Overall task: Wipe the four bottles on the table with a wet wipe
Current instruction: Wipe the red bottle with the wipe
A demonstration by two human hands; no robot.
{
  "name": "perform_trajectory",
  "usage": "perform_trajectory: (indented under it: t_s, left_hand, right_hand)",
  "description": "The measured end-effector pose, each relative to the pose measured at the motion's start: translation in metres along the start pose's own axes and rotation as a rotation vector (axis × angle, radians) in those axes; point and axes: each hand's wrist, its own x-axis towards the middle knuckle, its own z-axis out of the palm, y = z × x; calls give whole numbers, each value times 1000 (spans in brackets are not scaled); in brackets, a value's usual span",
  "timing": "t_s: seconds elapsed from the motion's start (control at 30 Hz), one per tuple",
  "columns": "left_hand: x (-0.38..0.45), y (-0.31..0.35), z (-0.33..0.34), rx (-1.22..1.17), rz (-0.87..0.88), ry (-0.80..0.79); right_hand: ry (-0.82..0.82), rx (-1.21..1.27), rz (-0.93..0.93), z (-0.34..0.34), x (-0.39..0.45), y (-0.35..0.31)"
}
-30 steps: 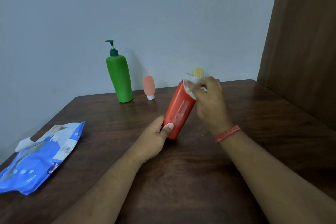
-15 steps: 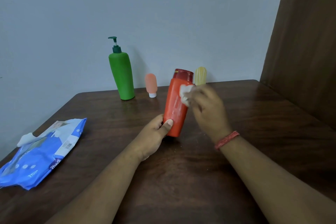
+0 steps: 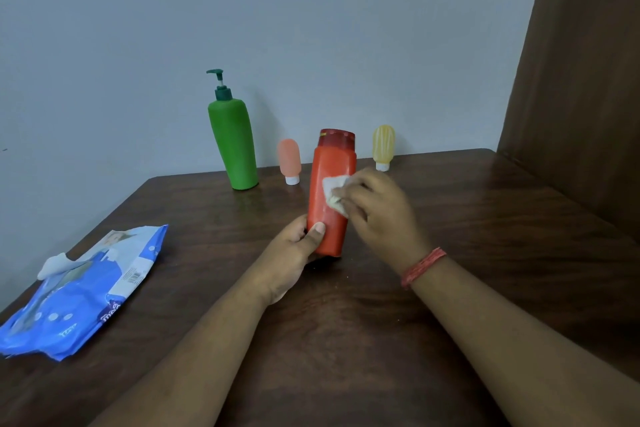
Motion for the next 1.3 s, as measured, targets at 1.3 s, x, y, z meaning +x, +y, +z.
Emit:
perform_trajectory:
  t_s: [1.3]
  left_hand:
    - [5, 2, -1, -275, -35, 92]
  right_hand:
    - [-238, 82, -59, 9, -9, -12]
